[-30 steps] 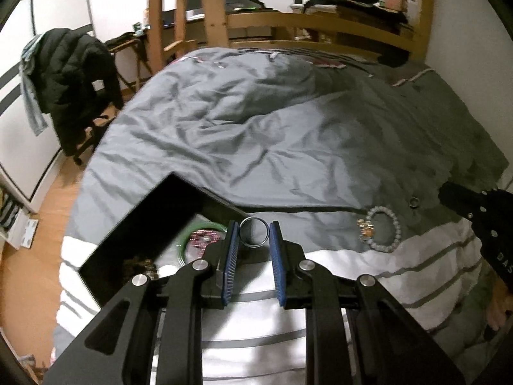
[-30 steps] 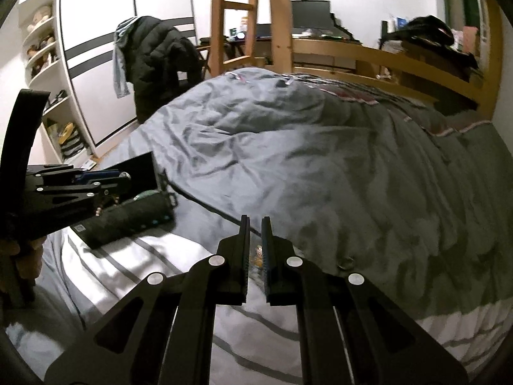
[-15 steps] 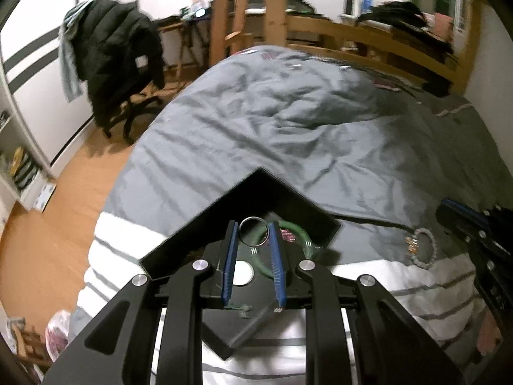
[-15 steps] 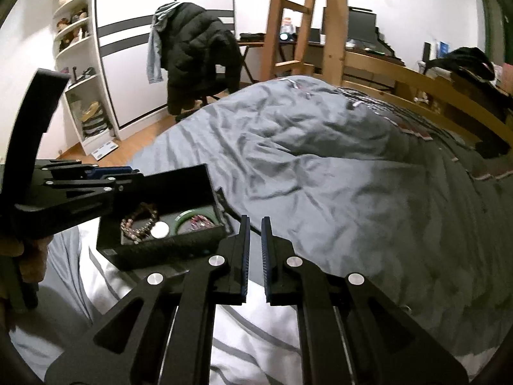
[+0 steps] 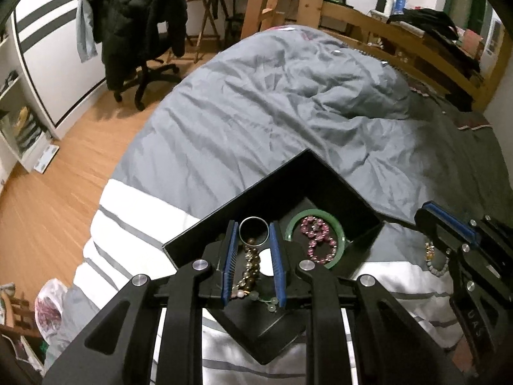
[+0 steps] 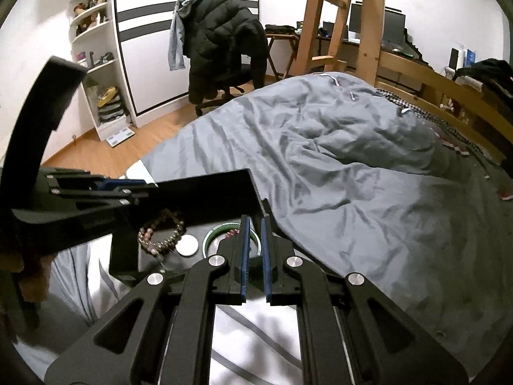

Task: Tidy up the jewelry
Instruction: 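Lower both rings into the black box and open both grippers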

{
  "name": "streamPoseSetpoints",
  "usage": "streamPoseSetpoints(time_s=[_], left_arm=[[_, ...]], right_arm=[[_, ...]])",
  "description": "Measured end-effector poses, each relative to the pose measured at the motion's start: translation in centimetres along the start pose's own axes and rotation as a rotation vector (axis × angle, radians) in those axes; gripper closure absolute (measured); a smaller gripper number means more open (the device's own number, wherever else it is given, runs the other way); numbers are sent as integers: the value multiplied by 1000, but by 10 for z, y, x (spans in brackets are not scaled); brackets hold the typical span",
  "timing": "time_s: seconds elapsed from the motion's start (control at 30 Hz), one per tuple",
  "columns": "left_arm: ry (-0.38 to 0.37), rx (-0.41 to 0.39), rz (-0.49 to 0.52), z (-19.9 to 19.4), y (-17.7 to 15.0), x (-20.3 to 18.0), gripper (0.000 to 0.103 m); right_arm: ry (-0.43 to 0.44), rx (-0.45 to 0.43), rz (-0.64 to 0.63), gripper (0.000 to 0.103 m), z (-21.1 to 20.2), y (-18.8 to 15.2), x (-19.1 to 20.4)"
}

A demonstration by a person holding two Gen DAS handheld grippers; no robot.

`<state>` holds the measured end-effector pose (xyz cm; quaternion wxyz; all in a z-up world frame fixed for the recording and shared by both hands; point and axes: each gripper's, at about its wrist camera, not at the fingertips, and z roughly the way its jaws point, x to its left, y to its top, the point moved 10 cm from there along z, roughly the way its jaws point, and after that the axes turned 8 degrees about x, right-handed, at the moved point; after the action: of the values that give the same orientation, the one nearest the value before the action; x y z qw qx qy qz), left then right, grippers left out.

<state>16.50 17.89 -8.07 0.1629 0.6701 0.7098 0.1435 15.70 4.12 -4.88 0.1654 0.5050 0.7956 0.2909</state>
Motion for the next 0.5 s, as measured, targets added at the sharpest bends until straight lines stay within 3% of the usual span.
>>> streamPoseSetpoints(time_s=[0.5], left_arm=[[-20, 58, -55, 13, -8, 8, 83]], right_arm=[[35, 67, -41, 95, 38, -5, 32]])
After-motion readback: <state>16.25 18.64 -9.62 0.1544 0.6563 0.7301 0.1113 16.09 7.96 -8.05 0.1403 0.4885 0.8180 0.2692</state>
